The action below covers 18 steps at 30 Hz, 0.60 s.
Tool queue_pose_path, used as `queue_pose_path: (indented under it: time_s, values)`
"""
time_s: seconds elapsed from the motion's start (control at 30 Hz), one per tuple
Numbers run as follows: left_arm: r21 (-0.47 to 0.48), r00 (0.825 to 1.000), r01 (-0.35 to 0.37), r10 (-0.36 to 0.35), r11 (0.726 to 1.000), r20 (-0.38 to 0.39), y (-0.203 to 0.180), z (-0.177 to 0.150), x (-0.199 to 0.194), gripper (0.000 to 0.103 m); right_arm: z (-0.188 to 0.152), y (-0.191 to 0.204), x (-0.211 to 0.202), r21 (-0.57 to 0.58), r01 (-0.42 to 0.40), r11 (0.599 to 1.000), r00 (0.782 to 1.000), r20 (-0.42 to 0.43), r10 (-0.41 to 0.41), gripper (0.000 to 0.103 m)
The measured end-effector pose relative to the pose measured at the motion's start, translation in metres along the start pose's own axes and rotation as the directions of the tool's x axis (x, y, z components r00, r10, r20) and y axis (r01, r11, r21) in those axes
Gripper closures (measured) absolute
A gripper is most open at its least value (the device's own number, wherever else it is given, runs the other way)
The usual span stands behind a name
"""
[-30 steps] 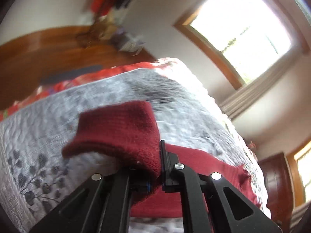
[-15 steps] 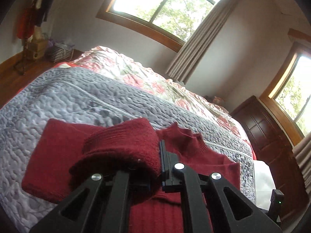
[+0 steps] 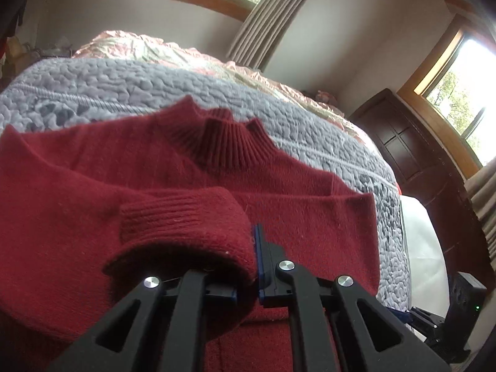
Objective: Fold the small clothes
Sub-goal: 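Lay the cuff across the sweater body and open the left tool, then grasp the crossed sleeve cuff with the right tool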
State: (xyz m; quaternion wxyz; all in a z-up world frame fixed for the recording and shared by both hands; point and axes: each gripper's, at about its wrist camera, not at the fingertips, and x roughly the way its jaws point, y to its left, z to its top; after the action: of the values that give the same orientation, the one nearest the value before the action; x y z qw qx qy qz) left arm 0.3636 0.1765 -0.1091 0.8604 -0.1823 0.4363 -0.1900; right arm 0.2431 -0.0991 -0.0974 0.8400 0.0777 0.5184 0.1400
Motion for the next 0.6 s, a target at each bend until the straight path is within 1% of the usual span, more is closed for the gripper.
queue_pose_path:
  time_s: [0.07,0.1,0.13,0.2,0.23,0.27,0.3,0.33,0.37,0.43,0.47,0.6]
  values:
    - [-0.012,0.998,0.017,-0.018,1.0,-0.058,0.002,-0.006,0.012,0.084,-0.001,-0.003,0.001,0.003,0.004,1.0,1.0,-0.004,-0.004,0.026]
    - [-0.019,0.996,0.023,-0.025,1.0,-0.082,0.005,-0.01,0.016,0.082,-0.002,-0.003,0.002,0.006,0.007,1.0,1.0,-0.006,-0.006,0.026]
    - [-0.023,0.994,0.031,-0.033,0.999,-0.103,0.005,-0.014,0.02,0.077,-0.001,-0.003,0.003,0.009,0.007,1.0,1.0,-0.008,-0.007,0.026]
    - [-0.016,0.988,0.067,-0.069,0.998,-0.137,0.004,-0.02,0.022,0.07,-0.001,-0.003,0.003,0.016,0.005,1.0,1.0,-0.01,-0.005,0.026]
    - [0.02,0.986,0.094,-0.09,0.995,-0.141,0.0,-0.022,0.018,0.061,-0.002,-0.002,0.002,0.015,0.005,1.0,1.0,-0.009,-0.005,0.026]
    - [0.059,0.983,0.115,-0.106,0.992,-0.148,-0.006,-0.023,0.014,0.051,-0.002,-0.001,0.002,0.013,0.008,1.0,1.0,-0.009,-0.008,0.026]
    - [0.112,0.979,0.136,-0.116,0.984,-0.168,-0.013,-0.024,0.009,0.044,-0.001,0.0,0.001,0.01,0.014,1.0,1.0,-0.008,-0.013,0.026]
    - [0.166,0.974,0.15,-0.117,0.975,-0.195,-0.02,-0.027,0.005,0.031,0.001,0.001,0.001,0.009,0.016,1.0,1.0,-0.005,-0.016,0.026]
    - [0.191,0.97,0.163,-0.122,0.968,-0.21,-0.023,-0.029,0.0,0.023,0.003,0.003,0.001,0.009,0.016,1.0,1.0,-0.004,-0.016,0.026]
    - [0.209,0.963,0.196,-0.148,0.958,-0.225,-0.024,-0.029,-0.01,0.021,0.009,0.006,0.0,0.01,0.01,1.0,1.0,0.0,-0.01,0.026]
    - [0.198,0.965,0.196,-0.153,0.96,-0.215,-0.02,-0.028,-0.019,0.021,0.011,0.01,-0.001,0.005,0.009,1.0,1.0,0.004,-0.009,0.026]
    - [0.116,0.975,0.148,-0.125,0.982,-0.186,0.014,-0.019,-0.053,0.018,0.023,0.035,-0.005,-0.052,0.021,0.998,1.0,0.014,-0.02,0.026]
